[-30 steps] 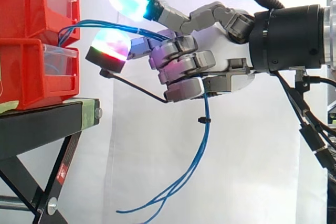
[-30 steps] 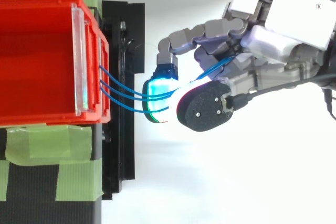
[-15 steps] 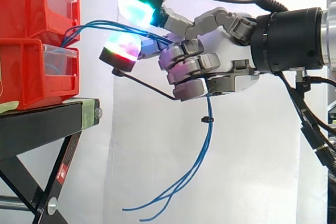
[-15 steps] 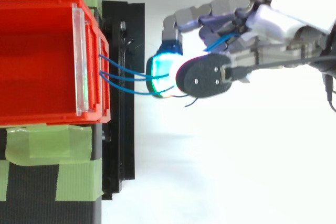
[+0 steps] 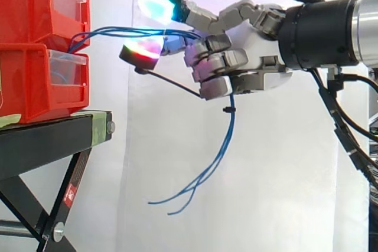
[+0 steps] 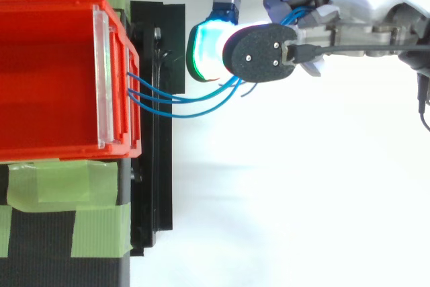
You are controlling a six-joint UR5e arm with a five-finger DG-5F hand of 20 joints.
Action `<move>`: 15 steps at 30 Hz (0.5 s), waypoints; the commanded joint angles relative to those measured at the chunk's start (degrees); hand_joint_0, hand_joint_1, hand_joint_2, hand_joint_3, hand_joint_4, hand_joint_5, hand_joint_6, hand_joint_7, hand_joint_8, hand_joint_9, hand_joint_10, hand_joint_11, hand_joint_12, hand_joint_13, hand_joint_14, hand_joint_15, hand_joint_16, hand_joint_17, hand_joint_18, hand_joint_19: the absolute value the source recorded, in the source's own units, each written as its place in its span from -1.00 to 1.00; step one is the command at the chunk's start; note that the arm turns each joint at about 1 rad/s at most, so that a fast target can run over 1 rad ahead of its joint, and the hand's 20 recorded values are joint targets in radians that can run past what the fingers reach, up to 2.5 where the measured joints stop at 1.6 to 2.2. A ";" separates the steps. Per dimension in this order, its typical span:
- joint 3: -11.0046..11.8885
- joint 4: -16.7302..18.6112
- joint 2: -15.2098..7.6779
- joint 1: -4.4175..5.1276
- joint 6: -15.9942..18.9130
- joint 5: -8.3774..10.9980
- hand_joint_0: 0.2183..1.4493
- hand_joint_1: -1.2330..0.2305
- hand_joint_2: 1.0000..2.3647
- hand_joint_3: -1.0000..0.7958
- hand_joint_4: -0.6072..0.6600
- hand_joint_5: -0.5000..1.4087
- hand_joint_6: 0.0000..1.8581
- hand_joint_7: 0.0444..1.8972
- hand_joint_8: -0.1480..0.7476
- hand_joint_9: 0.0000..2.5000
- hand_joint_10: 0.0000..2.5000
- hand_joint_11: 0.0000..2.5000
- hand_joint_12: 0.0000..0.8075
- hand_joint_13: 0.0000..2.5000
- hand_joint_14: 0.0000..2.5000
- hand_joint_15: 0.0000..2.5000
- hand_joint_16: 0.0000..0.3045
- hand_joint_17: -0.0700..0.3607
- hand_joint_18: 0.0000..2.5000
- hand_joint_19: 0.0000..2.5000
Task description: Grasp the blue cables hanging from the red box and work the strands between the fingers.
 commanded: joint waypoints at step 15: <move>1.40 -6.47 0.01 0.59 -1.58 -3.34 -0.13 -0.21 -1.00 -1.00 0.30 0.00 -0.89 0.37 0.12 -0.28 1.00 0.57 0.11 -0.05 1.00 0.08 -0.63 -0.09 0.15 -0.03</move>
